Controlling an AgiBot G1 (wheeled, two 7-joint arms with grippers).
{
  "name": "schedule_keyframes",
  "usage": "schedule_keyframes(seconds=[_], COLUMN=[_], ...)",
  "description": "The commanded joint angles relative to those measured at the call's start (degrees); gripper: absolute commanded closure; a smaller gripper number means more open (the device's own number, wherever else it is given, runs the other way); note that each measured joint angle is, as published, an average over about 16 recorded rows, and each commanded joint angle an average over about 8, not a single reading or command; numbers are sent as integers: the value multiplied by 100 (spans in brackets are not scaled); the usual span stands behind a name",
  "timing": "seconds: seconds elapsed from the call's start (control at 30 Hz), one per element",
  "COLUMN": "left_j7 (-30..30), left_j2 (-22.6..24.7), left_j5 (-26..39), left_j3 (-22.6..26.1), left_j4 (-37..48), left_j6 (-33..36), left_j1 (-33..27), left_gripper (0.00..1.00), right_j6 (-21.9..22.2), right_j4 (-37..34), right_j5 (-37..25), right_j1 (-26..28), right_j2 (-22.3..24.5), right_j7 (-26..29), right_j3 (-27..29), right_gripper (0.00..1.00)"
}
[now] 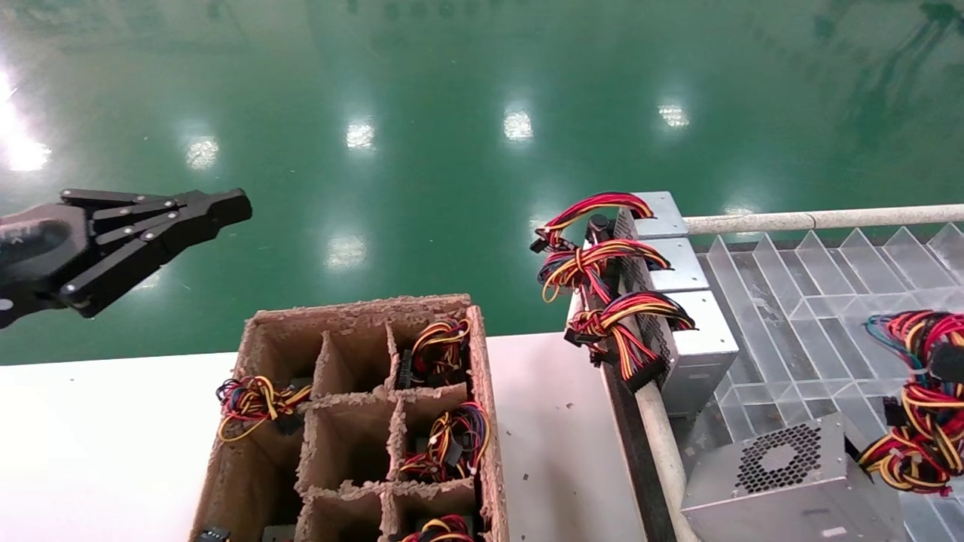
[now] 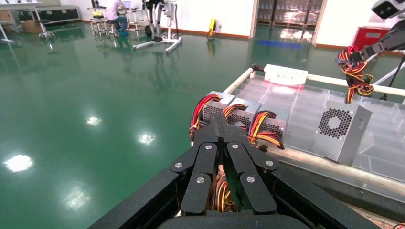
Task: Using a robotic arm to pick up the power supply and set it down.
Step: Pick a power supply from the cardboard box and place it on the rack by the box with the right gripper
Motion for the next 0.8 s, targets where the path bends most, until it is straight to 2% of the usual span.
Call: schedule_keyframes(seconds=[0.03,0.27,0.43,0.6,0.8], left_j7=[0,0,0,0,0], left_j2=[0,0,0,0,0], left_j5=[0,0,0,0,0], left_j3=[0,0,0,0,0], left_j4=[0,0,0,0,0], left_j6=[0,0,0,0,0], left_j1=[0,0,0,0,0], left_gripper=[100,100,100,100,100], right_j6=[-3,32,147,397,724], right_j4=[-111,-156,-16,177,299], right_j5=[143,422,406,146,-443], right_j1=[-146,-384,-346,-36,672], right_j2=[55,50,-117,-388,-823], right_j7=[-132,-422,-535,-517,-384], right_j3=[-37,-124,-144,-161,-269], right_gripper=[100,100,100,100,100])
